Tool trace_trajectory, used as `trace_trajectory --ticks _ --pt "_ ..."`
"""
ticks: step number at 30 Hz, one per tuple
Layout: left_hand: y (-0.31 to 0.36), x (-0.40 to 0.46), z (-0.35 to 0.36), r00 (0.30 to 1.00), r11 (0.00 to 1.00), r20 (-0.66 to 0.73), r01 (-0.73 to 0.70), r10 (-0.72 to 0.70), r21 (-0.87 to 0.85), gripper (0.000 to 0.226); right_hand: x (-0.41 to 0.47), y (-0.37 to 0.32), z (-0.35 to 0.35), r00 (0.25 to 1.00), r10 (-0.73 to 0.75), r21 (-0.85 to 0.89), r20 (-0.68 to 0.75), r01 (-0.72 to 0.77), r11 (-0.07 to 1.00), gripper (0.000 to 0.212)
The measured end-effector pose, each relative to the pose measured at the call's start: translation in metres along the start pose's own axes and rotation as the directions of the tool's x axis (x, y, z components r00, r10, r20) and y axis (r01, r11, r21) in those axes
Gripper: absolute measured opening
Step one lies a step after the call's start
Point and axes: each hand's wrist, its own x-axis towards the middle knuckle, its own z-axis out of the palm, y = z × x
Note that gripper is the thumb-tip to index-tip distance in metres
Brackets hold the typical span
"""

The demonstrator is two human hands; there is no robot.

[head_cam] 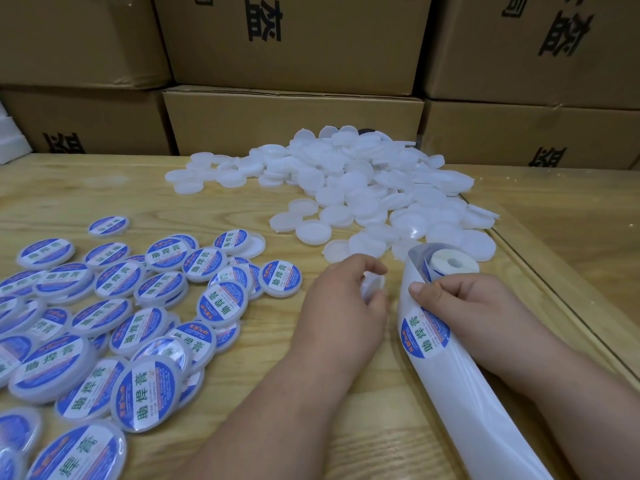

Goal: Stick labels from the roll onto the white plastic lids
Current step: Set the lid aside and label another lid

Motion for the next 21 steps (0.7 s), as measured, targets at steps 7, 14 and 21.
trace_trajectory --ticks 7,14,21 --pt "0.009 -0.003 -0.004 0.988 0.971 -0.092 -0.137 0.121 -0.195 0.027 0.000 0.001 0.000 0.999 0.030 0.093 -0.015 -0.029 0.995 0.055" --pt "0.014 -0.011 -0.005 0.960 0.925 0.213 -0.095 0.183 -0.369 0.020 0.002 -0.001 0.000 0.998 0.059 0.221 -0.031 -0.051 0.974 0.041" --pt "0.015 -0.010 -0.005 0.959 0.941 0.238 -0.066 0.151 -0.331 0.037 0.000 -0.003 -0.002 0.995 0.100 0.259 -0.021 -0.092 0.961 0.032"
